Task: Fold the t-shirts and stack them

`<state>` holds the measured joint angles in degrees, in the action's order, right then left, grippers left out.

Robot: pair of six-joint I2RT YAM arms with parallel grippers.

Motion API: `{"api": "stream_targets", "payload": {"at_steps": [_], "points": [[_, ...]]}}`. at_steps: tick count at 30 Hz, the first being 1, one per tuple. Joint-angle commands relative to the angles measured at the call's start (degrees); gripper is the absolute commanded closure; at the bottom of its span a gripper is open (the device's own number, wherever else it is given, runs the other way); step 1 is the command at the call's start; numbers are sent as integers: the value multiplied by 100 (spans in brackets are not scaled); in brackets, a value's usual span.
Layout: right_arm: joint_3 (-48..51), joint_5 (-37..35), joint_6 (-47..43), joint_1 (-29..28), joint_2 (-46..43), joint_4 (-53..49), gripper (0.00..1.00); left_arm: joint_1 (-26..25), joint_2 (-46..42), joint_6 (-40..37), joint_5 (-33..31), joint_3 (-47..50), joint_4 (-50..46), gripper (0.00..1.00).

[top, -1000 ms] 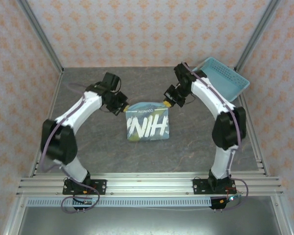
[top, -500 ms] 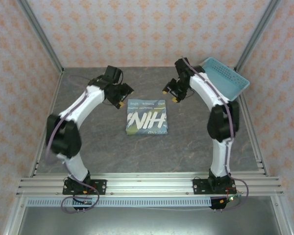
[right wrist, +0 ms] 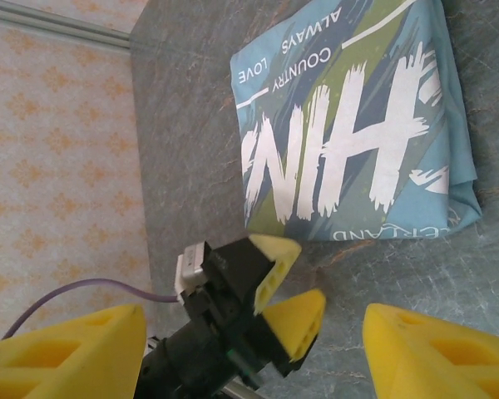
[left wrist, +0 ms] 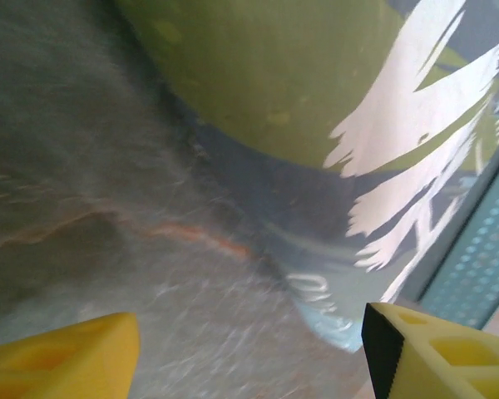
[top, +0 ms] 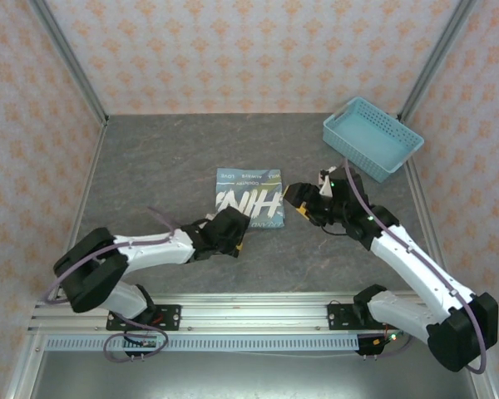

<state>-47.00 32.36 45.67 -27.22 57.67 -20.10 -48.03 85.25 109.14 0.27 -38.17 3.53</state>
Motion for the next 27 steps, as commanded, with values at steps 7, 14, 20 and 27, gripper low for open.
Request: {"api": "stream_targets", "payload": {"at_steps": [7,14,20,27], "points": [[-156,-23,-216,41,-309,-465,31,-100,1116,960,-778,-226,1756,37],[-62,41,-243,201,-493,-684,31,-27,1819,1144,-1108,-469,2071,81],[-39,79,-286,314,-485,-765,32,771,1578,436,-873,-197,1903,100],[-15,165,-331,349,-292,-583,32,2877,844,-1698,458,-263,601,100]]}}
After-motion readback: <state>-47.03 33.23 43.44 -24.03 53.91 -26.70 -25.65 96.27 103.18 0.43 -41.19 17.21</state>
